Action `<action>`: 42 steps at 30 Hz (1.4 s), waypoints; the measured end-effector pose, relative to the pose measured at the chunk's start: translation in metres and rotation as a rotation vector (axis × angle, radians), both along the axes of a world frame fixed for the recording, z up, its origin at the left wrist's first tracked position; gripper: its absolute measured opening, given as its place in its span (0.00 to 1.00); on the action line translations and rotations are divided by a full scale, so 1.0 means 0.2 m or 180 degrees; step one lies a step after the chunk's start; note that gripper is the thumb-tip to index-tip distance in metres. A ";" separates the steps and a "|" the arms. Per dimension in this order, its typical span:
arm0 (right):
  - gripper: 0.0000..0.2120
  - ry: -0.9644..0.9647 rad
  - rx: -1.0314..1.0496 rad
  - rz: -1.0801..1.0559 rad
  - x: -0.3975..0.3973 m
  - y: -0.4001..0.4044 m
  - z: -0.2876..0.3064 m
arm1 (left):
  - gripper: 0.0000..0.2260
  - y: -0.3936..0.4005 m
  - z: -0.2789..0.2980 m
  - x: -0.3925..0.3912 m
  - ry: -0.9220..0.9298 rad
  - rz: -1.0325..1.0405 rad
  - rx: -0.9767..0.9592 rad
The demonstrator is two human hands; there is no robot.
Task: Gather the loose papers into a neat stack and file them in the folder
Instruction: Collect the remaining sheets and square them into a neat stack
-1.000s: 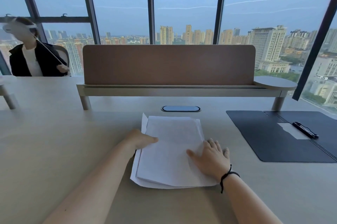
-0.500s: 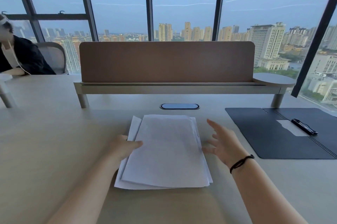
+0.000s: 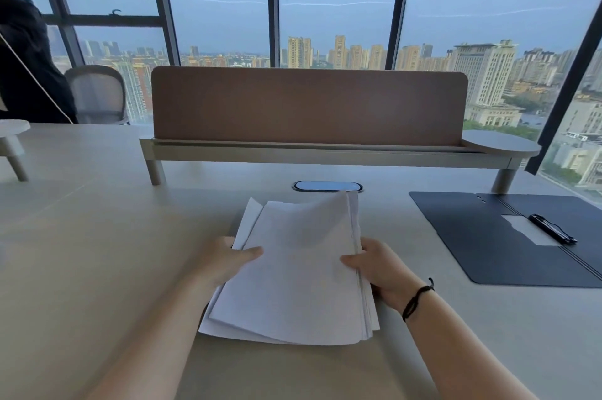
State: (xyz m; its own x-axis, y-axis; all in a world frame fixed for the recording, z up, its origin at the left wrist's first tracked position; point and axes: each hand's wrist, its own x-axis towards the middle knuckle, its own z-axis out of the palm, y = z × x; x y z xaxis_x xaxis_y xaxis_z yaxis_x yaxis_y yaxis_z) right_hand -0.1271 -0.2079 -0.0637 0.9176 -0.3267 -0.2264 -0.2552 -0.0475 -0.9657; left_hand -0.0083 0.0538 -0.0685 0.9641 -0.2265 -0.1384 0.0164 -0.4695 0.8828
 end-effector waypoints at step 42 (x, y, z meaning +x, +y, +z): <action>0.24 -0.1748 0.0291 -0.0207 -0.50 0.18 0.32 | 0.22 -0.05 0.43 -0.56 -0.0659 -0.0945 -0.2446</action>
